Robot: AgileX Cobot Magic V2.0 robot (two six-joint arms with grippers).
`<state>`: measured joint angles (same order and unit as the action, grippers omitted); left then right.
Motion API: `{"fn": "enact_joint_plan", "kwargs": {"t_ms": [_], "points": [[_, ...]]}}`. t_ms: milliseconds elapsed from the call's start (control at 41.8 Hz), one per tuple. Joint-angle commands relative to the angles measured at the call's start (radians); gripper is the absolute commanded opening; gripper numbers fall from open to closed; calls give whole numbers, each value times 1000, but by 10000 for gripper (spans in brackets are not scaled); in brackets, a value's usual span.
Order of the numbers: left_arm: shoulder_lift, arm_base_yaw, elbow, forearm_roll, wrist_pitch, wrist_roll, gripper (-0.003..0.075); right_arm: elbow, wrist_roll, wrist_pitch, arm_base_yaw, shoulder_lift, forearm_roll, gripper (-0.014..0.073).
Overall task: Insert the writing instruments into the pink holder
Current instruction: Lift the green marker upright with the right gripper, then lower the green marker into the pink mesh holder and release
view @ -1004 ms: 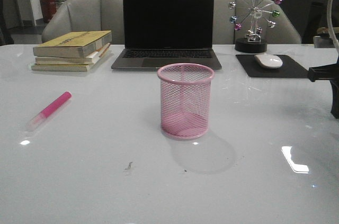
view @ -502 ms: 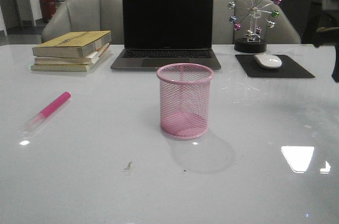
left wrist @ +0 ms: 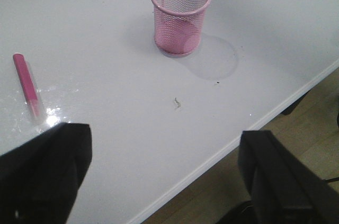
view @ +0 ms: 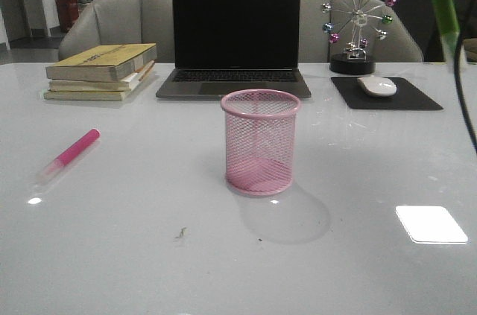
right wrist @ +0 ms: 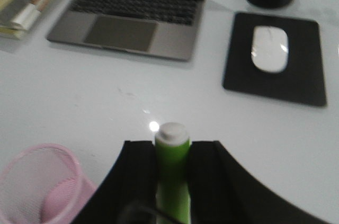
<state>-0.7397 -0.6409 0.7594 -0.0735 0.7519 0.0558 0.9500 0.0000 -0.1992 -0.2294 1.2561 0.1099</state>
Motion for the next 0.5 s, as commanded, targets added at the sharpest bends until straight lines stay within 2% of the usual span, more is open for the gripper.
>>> {"fn": "enact_joint_plan", "kwargs": {"t_ms": [0,239,478], "points": [[-1,-7,26,-13,-72,-3,614,-9,-8,232,-92,-53,10,162],[-1,-7,26,-13,-72,-3,614,-22,-8,555,-294,40,-5,162],[-1,-7,26,-13,-72,-3,614,-22,-8,742,-331,201,-6,162]]}}
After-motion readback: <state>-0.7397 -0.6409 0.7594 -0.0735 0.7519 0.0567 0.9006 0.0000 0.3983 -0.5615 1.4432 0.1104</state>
